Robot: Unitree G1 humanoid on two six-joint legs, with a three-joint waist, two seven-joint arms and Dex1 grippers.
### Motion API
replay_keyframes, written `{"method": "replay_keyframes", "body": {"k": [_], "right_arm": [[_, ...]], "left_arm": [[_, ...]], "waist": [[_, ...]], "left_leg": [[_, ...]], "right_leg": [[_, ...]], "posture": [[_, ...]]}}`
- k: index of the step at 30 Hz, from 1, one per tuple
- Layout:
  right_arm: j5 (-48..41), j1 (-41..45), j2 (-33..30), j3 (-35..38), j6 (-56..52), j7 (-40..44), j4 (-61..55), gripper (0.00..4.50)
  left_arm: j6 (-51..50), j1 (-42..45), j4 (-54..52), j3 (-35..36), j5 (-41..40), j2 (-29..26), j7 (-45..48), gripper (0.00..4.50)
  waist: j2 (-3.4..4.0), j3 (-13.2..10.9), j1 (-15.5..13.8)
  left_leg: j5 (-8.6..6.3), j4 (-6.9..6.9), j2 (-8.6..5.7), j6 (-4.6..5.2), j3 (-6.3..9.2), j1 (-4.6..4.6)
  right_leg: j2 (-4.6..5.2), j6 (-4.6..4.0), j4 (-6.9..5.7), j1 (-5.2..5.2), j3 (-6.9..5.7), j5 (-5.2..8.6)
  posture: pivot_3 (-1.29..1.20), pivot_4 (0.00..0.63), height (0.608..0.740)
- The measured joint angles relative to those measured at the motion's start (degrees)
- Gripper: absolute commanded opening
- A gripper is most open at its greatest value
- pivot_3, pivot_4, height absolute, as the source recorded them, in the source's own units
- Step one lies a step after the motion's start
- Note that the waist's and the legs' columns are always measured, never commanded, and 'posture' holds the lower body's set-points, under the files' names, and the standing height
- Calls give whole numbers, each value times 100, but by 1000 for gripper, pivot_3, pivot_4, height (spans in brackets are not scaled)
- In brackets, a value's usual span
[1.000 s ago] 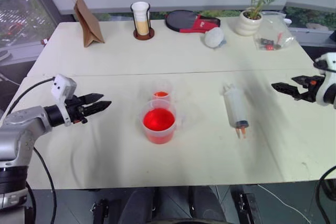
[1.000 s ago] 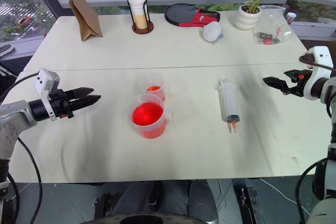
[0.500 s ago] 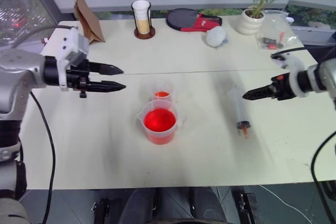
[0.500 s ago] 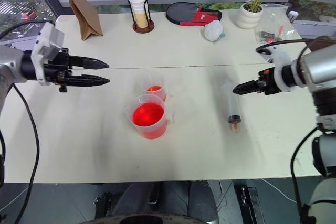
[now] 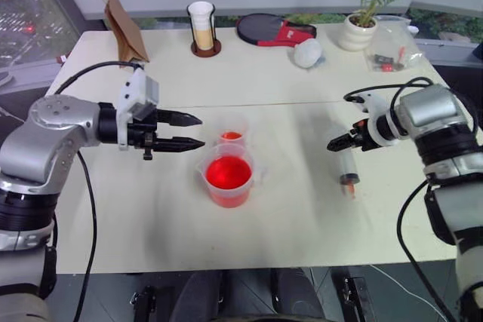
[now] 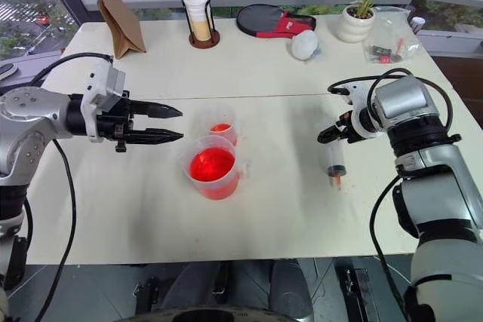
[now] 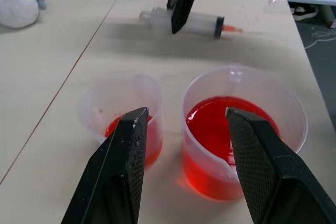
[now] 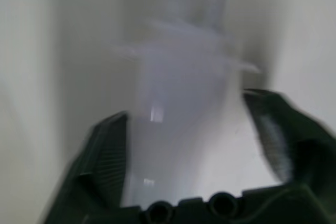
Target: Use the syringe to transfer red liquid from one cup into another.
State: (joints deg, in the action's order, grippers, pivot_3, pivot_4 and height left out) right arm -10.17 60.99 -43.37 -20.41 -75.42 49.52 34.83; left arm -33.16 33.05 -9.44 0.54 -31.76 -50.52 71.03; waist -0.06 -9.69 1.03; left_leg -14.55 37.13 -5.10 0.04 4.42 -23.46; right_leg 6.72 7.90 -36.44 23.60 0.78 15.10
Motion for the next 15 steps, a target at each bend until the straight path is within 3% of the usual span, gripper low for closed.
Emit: {"method": "replay_keyframes", "body": {"k": [1, 2, 9, 12, 15], "right_arm": [[25, 17, 25, -1, 10, 0, 29, 1555], [37, 22, 28, -1, 9, 12, 28, 1400], [-307, 100, 83, 386, -348, 194, -293, 1401], [-772, 378, 78, 1105, 99, 502, -727, 1401], [-1732, 725, 398, 2450, 834, 800, -2218, 1401]], "left_arm": [[1, -56, 0, 36, 4, -1, -30, 2403], [1, -97, 7, 54, 5, -1, -62, 2403], [90, -113, 250, 210, 1, 0, -203, 2403], [98, -4, 558, 332, -26, 3, -198, 2403], [77, 409, 1000, 397, -120, -3, -94, 2403]], "waist": [[0, 0, 3], [0, 0, 6], [6, -4, 1], [15, -12, 1], [1, -12, -6]], "left_leg": [[0, -1, 1, 0, 0, 0], [0, -2, 1, -1, 0, 0], [0, -3, 0, 0, 0, -1], [0, -5, -1, 1, -4, -5], [1, -5, 2, -2, 3, -16]], "right_leg": [[-1, 0, -1, 2, 0, 0], [-2, 0, -2, 3, 0, 0], [0, 0, -11, 8, 0, 0], [1, 1, -17, 19, 1, 0], [1, 2, -67, 52, -5, 0]], "posture": [[0, 150, 739], [0, 150, 739], [0, 150, 739], [0, 150, 739], [0, 150, 739]]}}
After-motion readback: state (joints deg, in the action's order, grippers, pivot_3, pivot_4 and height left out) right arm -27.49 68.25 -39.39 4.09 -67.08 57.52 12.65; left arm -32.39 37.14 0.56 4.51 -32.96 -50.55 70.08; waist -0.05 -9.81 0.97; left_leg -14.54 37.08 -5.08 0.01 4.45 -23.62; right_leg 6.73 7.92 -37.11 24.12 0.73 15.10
